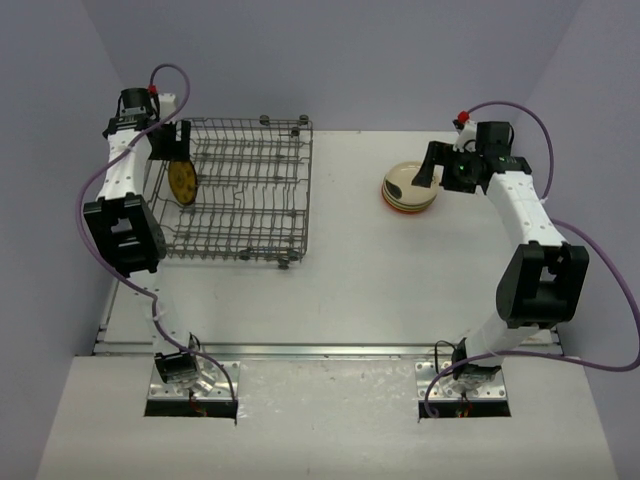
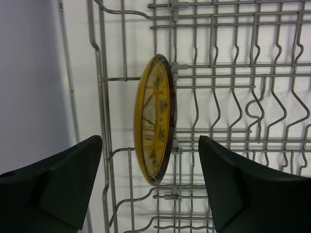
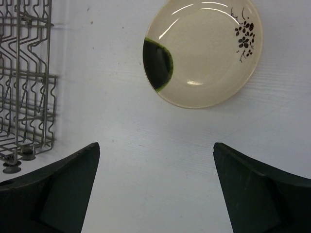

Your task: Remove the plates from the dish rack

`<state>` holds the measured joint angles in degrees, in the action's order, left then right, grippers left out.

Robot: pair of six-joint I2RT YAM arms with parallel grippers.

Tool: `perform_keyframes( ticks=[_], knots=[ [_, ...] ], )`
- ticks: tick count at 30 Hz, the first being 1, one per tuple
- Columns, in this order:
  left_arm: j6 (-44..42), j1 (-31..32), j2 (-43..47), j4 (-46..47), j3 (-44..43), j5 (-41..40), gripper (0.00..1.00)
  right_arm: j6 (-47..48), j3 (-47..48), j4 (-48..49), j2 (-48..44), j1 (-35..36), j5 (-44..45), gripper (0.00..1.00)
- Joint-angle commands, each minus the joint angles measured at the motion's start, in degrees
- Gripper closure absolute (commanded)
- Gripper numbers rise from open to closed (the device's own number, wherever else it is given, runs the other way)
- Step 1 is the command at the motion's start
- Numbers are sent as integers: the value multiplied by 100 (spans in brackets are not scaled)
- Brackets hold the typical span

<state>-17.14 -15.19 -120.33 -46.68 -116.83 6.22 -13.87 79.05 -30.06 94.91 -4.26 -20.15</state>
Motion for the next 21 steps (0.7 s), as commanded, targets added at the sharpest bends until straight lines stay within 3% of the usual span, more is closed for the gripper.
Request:
perform_keyframes(
  ticks=[1,7,21],
  knots=[
    [-62,-89,-134,73,95,681,25,60,3,179,-244,21,-104,1],
    [-71,-89,-325,97,229,608,32,8,6,159,-219,30,-191,1],
    [-41,-80,-340,291,717,480,59,-28,32,147,-195,48,-272,1]
  ],
)
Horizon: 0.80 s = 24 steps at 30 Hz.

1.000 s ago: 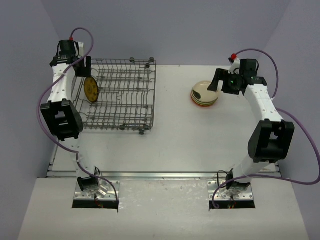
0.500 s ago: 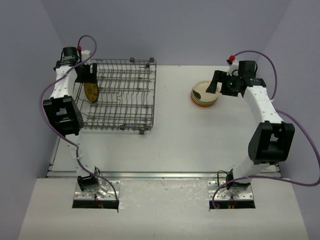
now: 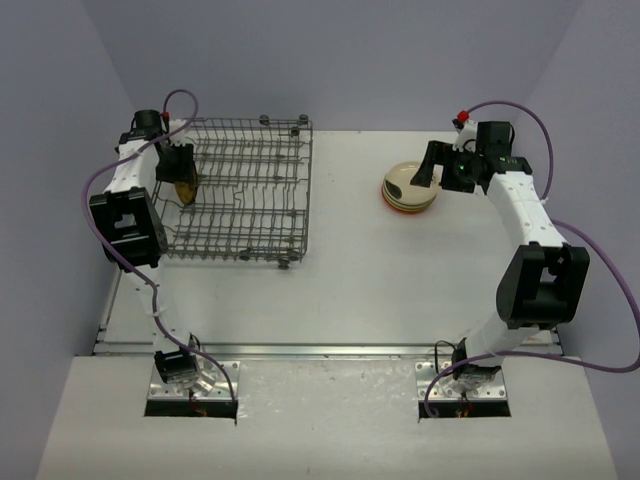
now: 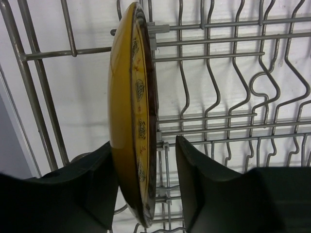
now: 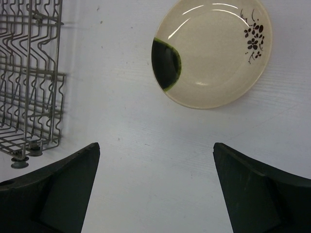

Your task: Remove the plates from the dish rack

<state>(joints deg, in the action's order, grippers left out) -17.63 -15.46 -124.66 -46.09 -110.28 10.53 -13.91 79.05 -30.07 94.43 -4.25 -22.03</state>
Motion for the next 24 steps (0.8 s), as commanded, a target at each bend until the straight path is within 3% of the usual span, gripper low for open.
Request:
perform_keyframes(
  ticks=[1,13,19,22,24],
  knots=[
    [23,-53,106,235,66,28,61,-26,31,142,-154,47,-92,1],
    [372,-52,551,261,-311,-227,85,-58,23,115,-230,109,-117,1],
    [516,-48,949,-62,-1347,-257,94,-83,2,152,-315,118,-168,1],
    [651,-52,1393,-88,-1620,33,97,-133,-84,305,-447,126,-437,1],
    [778,-44,1811,69,-1315,620,97,-173,-229,526,-583,126,-888,1]
  ],
)
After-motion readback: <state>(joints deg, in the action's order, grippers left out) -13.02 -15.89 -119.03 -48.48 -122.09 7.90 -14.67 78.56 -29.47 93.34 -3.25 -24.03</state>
